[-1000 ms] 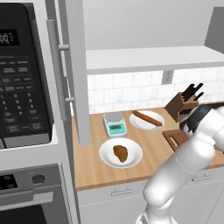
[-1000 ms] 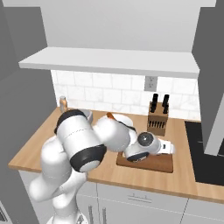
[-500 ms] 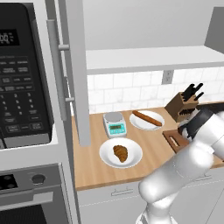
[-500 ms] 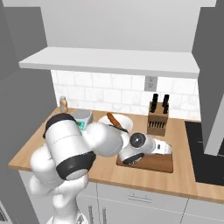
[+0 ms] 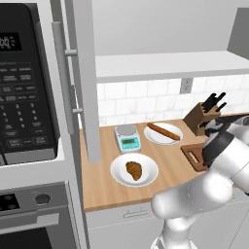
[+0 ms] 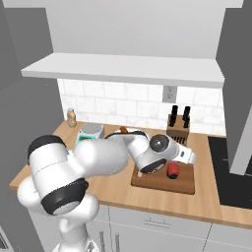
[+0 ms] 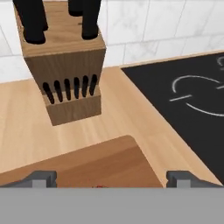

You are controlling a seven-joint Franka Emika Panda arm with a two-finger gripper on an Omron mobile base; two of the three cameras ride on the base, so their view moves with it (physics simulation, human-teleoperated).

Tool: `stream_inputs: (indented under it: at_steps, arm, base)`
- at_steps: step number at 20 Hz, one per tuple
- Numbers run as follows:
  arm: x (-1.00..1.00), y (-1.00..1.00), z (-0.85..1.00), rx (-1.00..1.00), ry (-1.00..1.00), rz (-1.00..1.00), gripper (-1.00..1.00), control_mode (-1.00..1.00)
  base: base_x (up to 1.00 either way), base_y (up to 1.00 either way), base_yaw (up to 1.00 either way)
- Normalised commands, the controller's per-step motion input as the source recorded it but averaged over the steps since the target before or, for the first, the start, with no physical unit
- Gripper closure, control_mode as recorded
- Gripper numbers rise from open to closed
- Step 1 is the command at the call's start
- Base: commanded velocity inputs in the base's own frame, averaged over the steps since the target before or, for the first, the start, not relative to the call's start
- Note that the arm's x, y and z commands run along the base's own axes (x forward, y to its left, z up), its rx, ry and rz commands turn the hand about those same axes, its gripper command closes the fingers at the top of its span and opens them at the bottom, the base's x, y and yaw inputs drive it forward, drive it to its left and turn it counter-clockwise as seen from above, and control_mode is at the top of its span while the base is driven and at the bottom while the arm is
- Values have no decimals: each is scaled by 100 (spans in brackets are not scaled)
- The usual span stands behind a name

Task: From the different types of pastries on the counter, select a croissant and place it on the cutting board. Then retrieve a jar of jam from the cabinet and place it alongside the croissant on the cutting board.

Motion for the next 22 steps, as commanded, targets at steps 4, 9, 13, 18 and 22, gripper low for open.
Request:
stream_inputs:
  at_steps: [4,9,13,18,22]
  arm:
    - [-44,70,23,4,5,-5,-100,-100]
    - [-78,100,7,0,5,-8,-100,-100]
    - [-73,100,13,0,6,-8,-100,-100]
    - [-62,100,4,0,9,-5,-100,-100]
    - [-47,100,9,1,8,3,-100,-100]
  base:
    - [0,0,0]
    - [0,0,0]
    - [0,0,0]
    - [0,0,0]
    - [0,0,0]
